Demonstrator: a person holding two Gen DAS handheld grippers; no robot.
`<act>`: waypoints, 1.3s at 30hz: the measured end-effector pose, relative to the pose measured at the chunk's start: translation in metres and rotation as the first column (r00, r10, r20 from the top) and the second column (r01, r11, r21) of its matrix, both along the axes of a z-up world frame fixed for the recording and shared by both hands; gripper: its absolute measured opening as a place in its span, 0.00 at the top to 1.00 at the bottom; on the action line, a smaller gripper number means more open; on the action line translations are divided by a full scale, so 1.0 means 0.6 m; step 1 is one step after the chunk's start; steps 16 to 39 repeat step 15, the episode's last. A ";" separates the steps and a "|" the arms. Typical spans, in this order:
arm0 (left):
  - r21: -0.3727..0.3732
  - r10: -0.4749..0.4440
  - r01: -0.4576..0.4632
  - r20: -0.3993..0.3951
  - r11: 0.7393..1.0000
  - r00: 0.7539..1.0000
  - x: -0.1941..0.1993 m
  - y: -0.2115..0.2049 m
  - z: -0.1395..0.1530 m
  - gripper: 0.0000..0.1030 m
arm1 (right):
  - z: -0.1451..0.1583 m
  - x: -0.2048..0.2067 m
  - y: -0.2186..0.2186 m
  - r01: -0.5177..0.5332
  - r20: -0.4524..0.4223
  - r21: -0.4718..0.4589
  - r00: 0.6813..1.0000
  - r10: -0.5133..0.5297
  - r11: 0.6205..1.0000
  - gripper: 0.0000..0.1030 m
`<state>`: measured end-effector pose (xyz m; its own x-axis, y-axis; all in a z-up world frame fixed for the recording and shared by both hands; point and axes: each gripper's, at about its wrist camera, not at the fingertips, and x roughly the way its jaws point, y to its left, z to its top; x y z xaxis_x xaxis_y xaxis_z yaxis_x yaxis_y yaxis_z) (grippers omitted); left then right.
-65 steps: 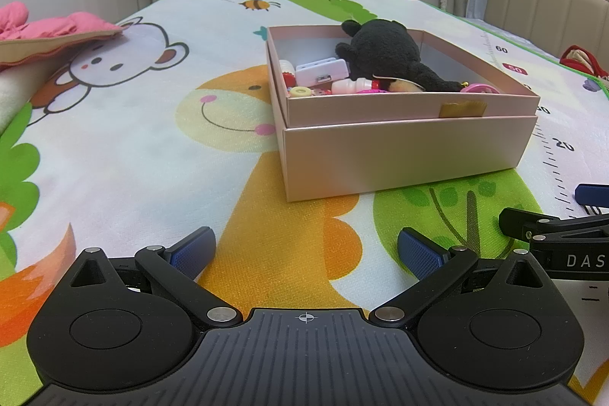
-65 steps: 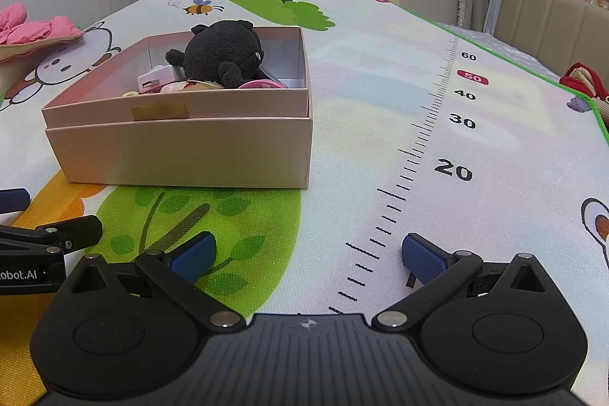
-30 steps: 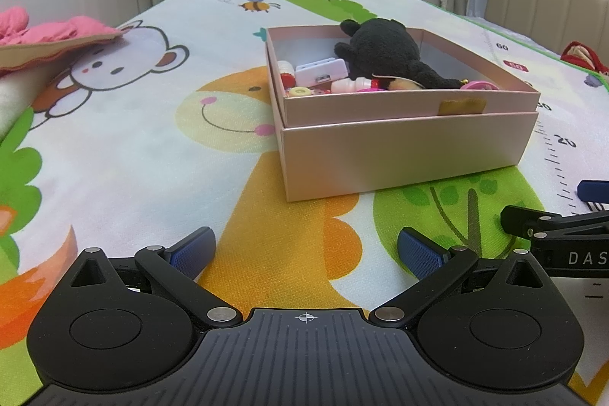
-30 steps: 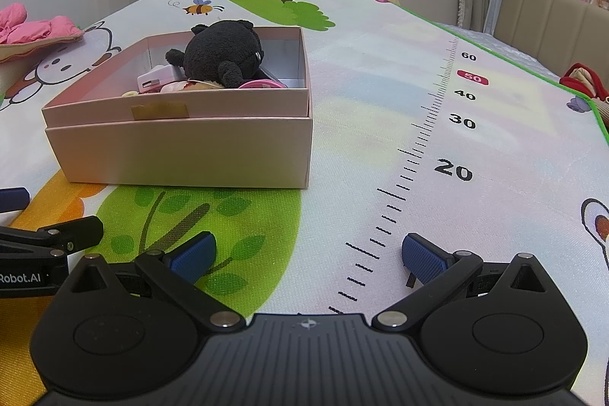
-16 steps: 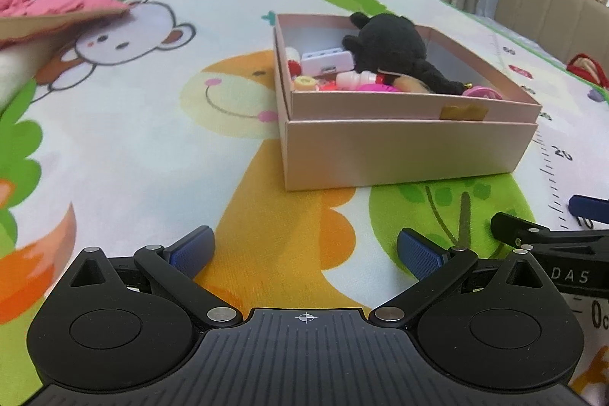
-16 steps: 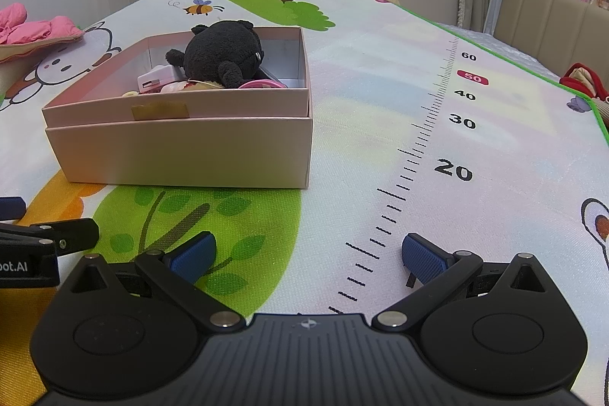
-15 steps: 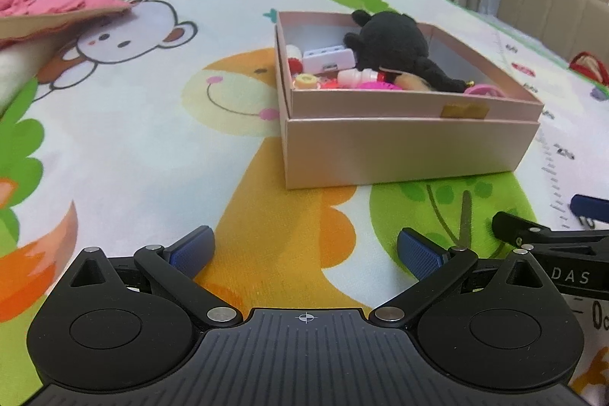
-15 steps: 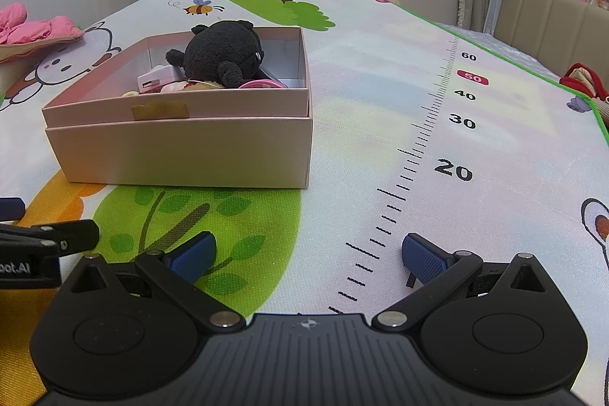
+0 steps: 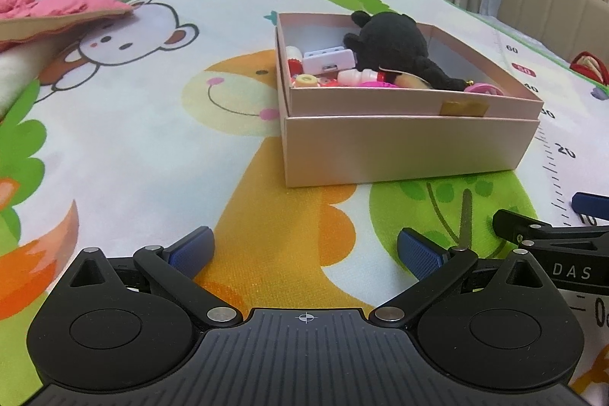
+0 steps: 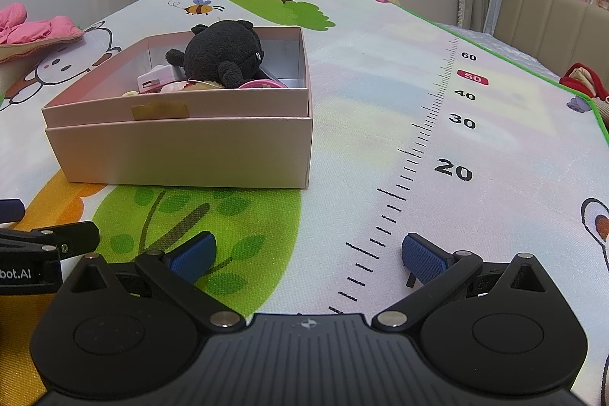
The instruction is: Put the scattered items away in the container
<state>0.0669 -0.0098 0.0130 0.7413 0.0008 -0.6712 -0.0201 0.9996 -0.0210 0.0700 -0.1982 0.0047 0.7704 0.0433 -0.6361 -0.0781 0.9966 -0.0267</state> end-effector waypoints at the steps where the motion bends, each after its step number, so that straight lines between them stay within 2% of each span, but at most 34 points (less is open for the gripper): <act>1: 0.000 0.000 0.000 0.003 1.000 1.000 -0.001 0.000 0.000 0.00 | 0.000 0.000 0.000 0.000 0.000 0.000 1.000 0.000 1.000 0.00; 9: -0.027 -0.001 0.001 0.016 1.000 1.000 -0.004 0.005 -0.001 0.00 | 0.000 0.000 0.000 0.000 0.000 0.001 1.000 0.000 1.000 0.00; 14: -0.007 0.000 0.000 0.020 1.000 1.000 -0.005 -0.001 -0.002 0.00 | -0.001 0.000 0.000 0.000 0.000 0.000 1.000 0.000 1.000 0.00; 39: -0.007 0.000 0.000 0.020 1.000 1.000 -0.006 0.000 -0.003 0.00 | -0.001 0.000 0.000 0.000 0.000 0.000 1.000 0.000 1.000 0.00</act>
